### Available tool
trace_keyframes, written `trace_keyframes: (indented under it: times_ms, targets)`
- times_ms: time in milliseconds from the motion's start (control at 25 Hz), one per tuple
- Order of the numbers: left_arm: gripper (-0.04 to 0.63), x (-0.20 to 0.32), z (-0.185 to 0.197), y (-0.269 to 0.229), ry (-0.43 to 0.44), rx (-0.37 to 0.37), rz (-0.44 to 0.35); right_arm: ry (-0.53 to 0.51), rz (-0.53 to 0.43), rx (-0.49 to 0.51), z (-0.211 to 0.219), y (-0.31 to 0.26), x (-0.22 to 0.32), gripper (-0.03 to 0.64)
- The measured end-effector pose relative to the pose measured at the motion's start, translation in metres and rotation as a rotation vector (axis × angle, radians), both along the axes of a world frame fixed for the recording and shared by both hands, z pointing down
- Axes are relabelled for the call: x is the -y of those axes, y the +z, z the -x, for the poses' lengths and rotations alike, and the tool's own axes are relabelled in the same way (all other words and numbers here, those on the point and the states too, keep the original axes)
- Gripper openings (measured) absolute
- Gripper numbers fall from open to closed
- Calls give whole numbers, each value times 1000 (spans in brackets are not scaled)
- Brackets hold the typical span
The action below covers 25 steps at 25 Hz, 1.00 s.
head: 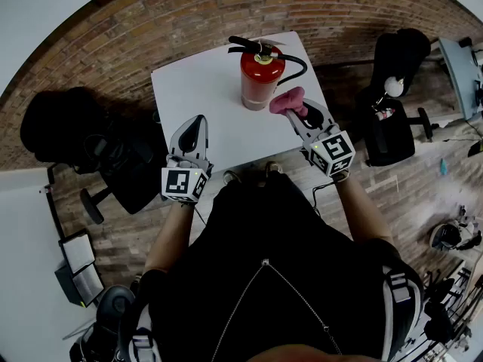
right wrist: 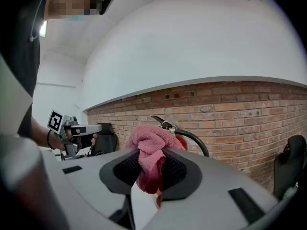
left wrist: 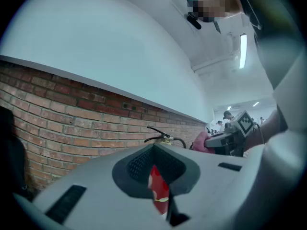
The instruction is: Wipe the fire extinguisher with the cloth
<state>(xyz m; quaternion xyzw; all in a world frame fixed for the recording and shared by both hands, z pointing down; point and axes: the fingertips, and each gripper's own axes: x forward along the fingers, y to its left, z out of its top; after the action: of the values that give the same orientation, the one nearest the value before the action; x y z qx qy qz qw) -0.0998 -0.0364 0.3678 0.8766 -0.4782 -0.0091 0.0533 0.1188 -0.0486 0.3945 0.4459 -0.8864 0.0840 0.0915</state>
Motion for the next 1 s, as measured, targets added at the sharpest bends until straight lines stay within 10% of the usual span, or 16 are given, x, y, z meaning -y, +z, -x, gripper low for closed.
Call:
trace_keyframes:
  times_ms: [1000]
  targets:
    - [18, -45, -62, 33, -302, 57, 74, -320, 75, -119, -19, 52, 88, 114]
